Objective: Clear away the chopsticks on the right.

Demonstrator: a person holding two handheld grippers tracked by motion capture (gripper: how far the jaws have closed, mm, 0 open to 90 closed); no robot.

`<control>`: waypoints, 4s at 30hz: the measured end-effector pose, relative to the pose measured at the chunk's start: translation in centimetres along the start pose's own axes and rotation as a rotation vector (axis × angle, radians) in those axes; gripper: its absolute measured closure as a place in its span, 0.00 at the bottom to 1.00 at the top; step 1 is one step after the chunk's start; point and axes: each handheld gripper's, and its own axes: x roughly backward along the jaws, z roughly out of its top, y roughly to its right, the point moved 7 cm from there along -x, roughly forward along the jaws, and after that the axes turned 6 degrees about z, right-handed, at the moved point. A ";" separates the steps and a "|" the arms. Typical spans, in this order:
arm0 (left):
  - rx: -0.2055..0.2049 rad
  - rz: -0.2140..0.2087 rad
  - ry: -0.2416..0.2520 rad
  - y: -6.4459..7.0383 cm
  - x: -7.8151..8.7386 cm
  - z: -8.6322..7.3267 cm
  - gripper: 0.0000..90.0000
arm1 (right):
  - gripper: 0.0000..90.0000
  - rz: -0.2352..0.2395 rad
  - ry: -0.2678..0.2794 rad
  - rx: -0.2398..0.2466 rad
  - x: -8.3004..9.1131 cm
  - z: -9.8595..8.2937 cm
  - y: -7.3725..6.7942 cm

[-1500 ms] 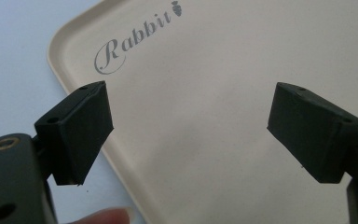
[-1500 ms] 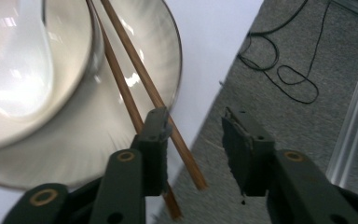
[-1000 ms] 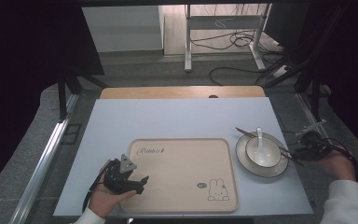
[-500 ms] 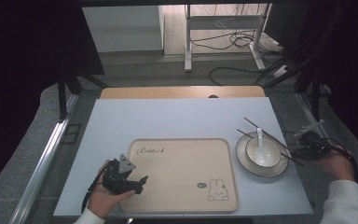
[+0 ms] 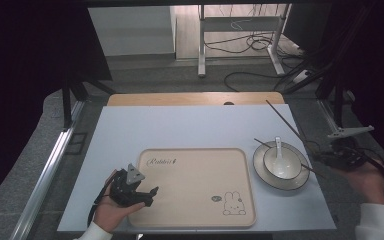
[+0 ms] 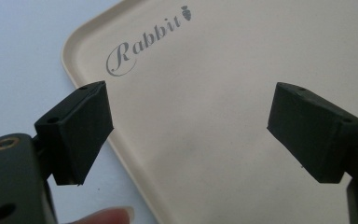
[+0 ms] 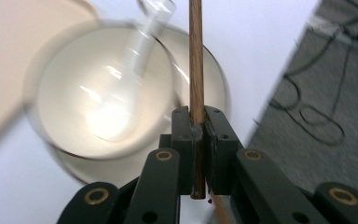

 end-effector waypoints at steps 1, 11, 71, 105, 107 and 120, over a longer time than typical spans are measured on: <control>0.000 0.000 0.000 0.0 0.0 0.0 0.15 | 0.92 0.000 0.000 0.000 0.0 0.0 0.0; 0.006 -0.005 0.009 -0.1 0.0 0.2 0.15 | 0.92 0.087 0.038 0.022 0.1 1.2 -7.3; 0.005 0.007 0.001 -0.2 0.4 -0.2 0.15 | 0.65 0.160 -0.179 0.257 -10.1 0.9 -21.4; 0.010 0.013 -0.003 -0.3 0.1 -0.2 0.15 | 0.74 0.025 -0.380 0.034 -5.1 -5.6 3.2; 0.011 0.013 -0.002 -0.4 0.1 -0.2 0.15 | 0.81 0.035 -0.399 0.041 -5.5 -5.9 3.1; 0.014 0.017 -0.001 -0.5 0.2 -0.2 0.15 | 0.92 -0.003 -0.270 -0.016 -2.1 -4.7 2.4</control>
